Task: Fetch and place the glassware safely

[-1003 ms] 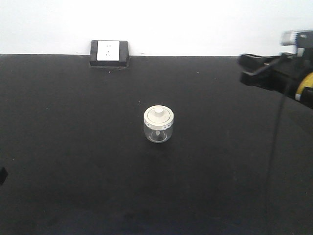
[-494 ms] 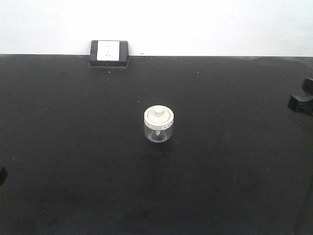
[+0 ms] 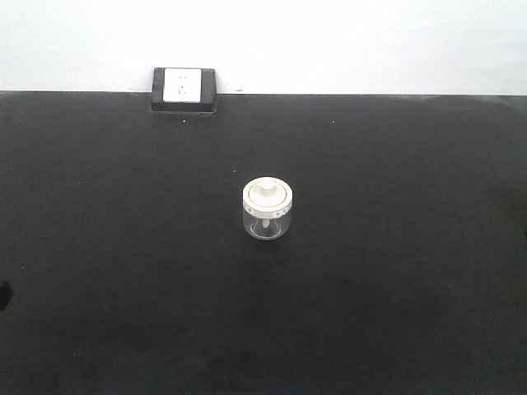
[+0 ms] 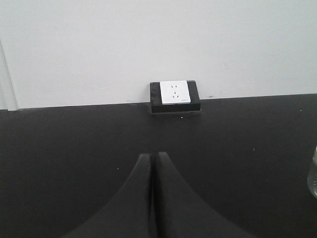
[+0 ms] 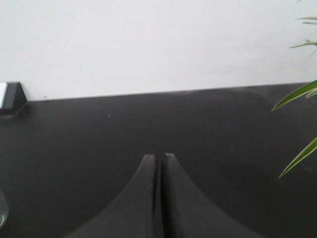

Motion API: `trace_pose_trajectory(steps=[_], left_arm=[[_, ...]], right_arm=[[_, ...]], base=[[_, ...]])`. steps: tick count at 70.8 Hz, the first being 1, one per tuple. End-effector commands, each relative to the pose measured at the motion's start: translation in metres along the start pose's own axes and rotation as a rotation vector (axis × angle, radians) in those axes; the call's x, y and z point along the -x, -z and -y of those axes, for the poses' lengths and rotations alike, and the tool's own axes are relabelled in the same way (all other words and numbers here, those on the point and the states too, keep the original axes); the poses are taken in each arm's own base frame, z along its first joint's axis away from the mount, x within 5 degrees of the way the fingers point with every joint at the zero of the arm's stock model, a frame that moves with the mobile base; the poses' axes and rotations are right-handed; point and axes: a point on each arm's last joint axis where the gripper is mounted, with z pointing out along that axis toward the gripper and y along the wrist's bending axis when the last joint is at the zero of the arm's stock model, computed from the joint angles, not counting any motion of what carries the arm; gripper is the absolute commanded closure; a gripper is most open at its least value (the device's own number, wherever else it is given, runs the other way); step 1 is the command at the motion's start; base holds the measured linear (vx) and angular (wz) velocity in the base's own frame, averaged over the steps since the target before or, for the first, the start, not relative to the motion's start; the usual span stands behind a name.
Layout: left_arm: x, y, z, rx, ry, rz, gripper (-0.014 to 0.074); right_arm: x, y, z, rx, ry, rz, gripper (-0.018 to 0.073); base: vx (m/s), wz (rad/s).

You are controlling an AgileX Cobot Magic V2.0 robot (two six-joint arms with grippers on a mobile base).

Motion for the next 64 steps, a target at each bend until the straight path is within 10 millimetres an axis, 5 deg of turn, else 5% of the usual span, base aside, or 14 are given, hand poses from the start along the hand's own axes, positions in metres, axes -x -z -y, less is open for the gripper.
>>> trace_pose_trajectory(steps=[1, 20, 64], left_arm=[[0.015, -0.002, 0.000, -0.002, 0.015, 0.098, 0.0603], [0.015, -0.002, 0.000, -0.002, 0.015, 0.098, 0.0603], [0.015, -0.002, 0.000, -0.002, 0.015, 0.098, 0.0603]], right_arm=[[0.009, 0.016, -0.003, 0.014, 0.004, 0.086, 0.0563], [-0.008, 0.042, -0.004, -0.004, 0.033, 0.140, 0.0563], [-0.017, 0.043, -0.008, 0.033, 0.035, 0.127, 0.0563]], base=[[0.00, 0.00], [0.00, 0.00], [0.00, 0.00]])
